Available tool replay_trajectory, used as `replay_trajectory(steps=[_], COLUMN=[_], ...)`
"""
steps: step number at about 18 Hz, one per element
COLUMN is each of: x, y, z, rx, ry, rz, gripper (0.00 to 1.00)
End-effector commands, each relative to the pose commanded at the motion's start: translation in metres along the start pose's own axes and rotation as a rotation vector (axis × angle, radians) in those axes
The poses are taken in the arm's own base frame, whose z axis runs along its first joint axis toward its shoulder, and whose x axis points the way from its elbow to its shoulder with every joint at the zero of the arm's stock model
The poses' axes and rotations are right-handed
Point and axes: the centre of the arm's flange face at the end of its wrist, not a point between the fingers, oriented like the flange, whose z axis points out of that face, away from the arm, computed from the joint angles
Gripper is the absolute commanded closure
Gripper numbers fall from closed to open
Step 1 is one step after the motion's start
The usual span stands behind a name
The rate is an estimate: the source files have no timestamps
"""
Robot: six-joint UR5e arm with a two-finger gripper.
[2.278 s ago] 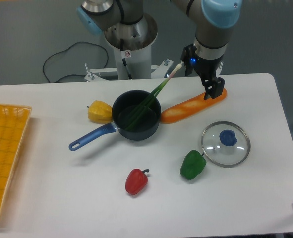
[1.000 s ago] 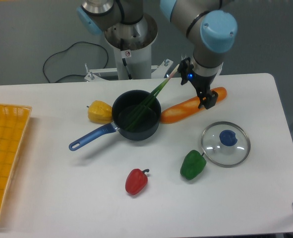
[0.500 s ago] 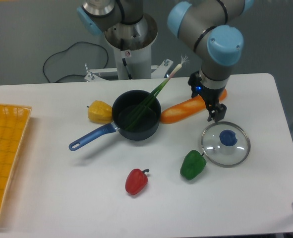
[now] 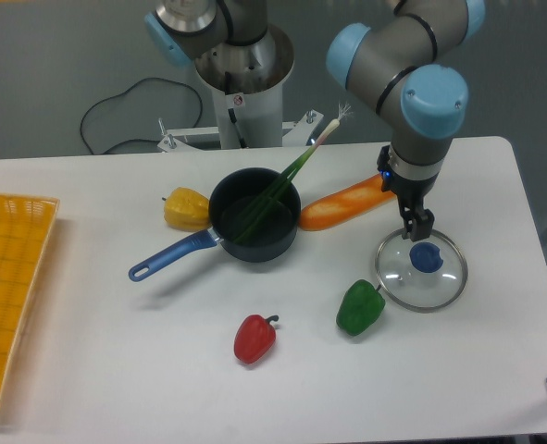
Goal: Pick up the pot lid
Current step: 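Move the gripper over the blue knob of the glass lid, then lower the gripper and close it on the blue knob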
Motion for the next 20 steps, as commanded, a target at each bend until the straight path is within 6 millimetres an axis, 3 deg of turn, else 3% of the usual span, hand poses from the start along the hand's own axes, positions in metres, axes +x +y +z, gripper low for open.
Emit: replay_trajectory(steps=[8,12,14,20], x=[0.004,0.0,-0.004,-0.018], y=[0.0,0.004,0.015,0.044], z=[0.003,0.018,0.016,0.045], rx=[0.002,0.011,0.008,-0.007], ry=[0.006,0.024,0.016,-0.004], rz=[0.049,0.088,0.076,0.067], gripper=[0.0,0.0,0.0,0.0])
